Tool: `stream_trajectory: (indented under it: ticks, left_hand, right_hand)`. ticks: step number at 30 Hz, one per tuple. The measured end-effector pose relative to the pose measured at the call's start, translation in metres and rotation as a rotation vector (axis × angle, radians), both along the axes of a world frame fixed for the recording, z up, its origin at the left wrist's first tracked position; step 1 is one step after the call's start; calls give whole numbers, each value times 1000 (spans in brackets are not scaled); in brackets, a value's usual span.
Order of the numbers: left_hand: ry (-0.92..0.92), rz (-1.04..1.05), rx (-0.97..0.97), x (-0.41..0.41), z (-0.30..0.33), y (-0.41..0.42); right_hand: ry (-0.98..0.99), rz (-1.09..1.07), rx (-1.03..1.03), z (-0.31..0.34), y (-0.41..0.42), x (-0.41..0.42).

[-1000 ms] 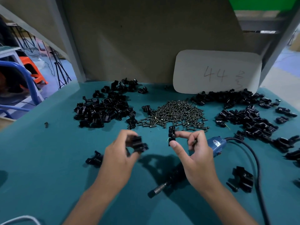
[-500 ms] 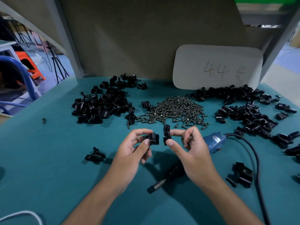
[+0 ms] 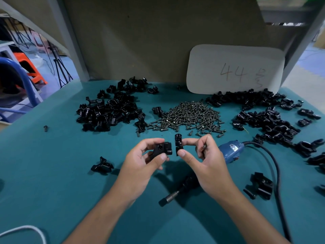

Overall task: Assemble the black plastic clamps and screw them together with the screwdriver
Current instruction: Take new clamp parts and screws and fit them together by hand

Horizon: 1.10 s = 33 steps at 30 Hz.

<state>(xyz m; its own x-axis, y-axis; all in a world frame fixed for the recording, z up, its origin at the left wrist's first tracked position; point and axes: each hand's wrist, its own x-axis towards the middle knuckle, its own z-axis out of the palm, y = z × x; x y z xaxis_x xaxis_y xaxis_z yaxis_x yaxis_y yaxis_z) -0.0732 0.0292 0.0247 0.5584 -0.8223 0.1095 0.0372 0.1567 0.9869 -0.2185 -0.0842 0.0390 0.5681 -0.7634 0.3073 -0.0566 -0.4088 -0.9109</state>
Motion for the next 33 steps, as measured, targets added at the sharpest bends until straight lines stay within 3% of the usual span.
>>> stream_trajectory:
  ticks: [6,14,25,33]
  left_hand:
    - [157,-47,-50,2,1,2]
    - [153,-158,-49,-4,3,3]
    - [-142,-107,-12,-6,1,3]
    - [-195,-65,-7,-9,1,2]
  right_hand:
    - [26,27,-122,-2,-1,-2]
    - [61,41,-259,-7,-1,-2]
    - [55,52,-270,-9,0,0]
    - [68,53,-278,-10,0,-1]
